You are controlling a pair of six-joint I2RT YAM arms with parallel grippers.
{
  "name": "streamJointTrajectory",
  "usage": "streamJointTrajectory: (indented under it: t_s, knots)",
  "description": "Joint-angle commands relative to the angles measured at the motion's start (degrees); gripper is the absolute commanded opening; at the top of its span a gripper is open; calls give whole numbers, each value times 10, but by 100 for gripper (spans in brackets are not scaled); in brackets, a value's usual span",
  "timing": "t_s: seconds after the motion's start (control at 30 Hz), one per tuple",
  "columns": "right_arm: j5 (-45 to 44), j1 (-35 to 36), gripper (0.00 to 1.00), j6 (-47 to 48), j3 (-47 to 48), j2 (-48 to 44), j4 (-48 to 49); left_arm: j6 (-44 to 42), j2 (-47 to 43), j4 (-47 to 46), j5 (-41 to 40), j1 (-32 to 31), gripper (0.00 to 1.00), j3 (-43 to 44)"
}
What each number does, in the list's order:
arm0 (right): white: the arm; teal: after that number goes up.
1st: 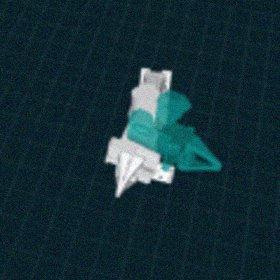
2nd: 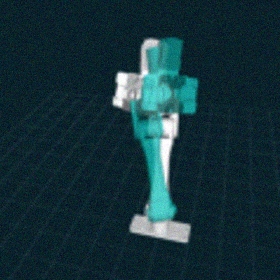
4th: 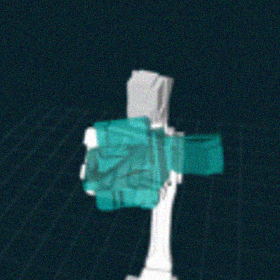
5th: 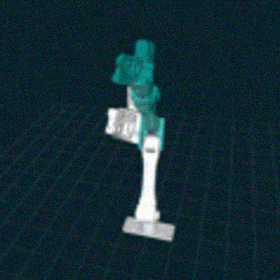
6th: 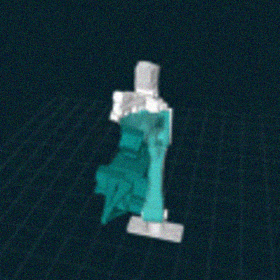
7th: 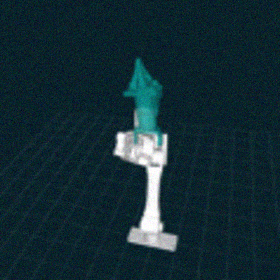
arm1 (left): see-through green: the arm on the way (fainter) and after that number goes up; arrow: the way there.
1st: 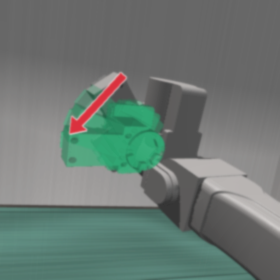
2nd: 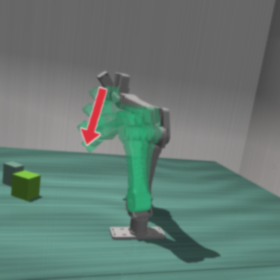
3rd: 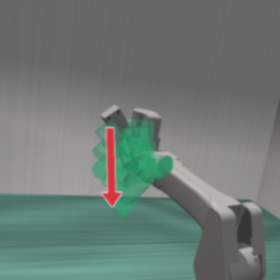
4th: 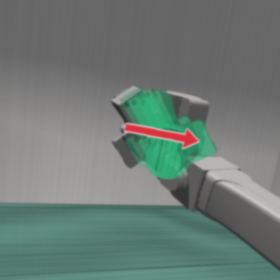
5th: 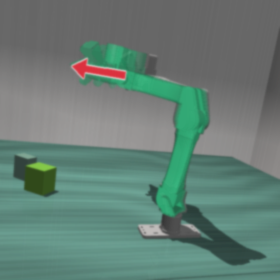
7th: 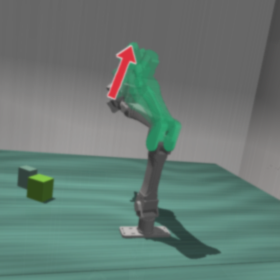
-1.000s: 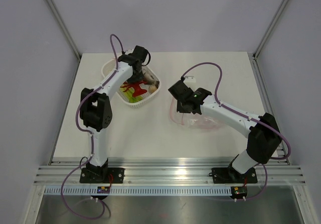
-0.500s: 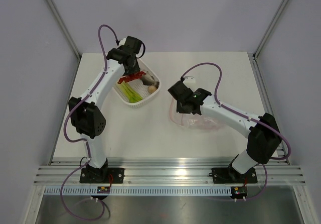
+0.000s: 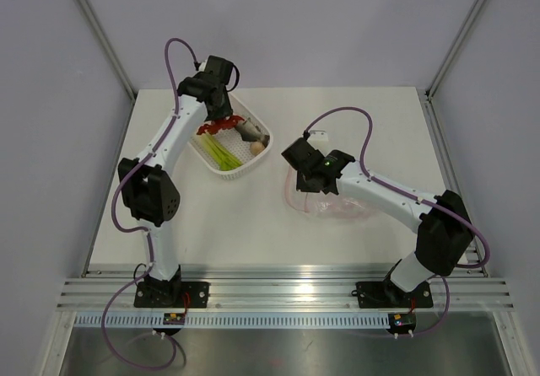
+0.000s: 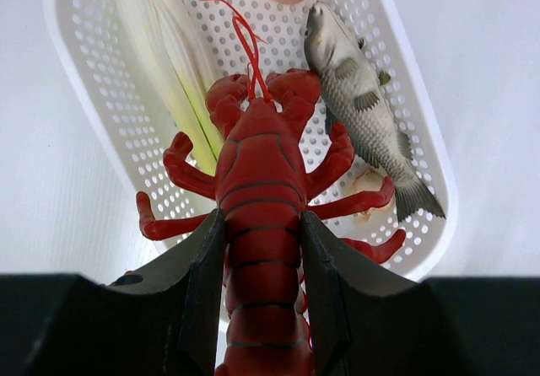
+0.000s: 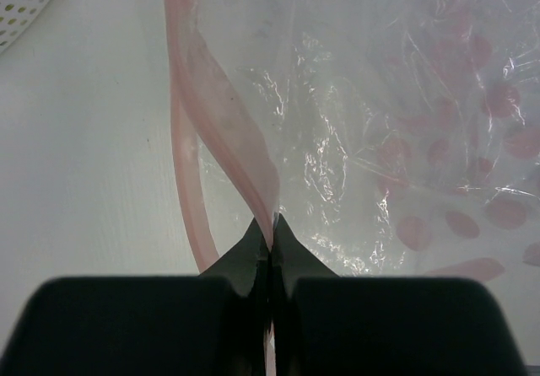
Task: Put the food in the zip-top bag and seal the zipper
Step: Adjust the fake lobster in the bin.
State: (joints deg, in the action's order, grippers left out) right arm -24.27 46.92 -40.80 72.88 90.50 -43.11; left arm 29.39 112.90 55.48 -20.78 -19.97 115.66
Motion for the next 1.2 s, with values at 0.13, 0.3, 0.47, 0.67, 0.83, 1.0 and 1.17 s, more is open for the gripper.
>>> streamJointTrajectory:
  t_s: [0.13,0.3,0.47,0.67,0.83,1.0,1.17]
  knots:
    - [-2,8,0,-6,10,-11,4,-13,-36,-50,19,3,0,-10]
    - [-1,10,0,-6,18,-7,4,-4,-49,-49,35,6,0,-3]
    - [-3,12,0,-4,24,-3,1,14,-49,-21,84,28,0,18]
    - [-2,12,0,-2,27,-1,1,41,-47,-13,165,73,0,29]
    - [-2,12,0,-1,31,6,1,43,-26,13,173,92,0,75]
    - [-1,13,0,0,32,7,1,30,21,25,159,113,0,127]
    - [-3,14,0,-3,28,6,-1,26,31,23,160,128,0,138]
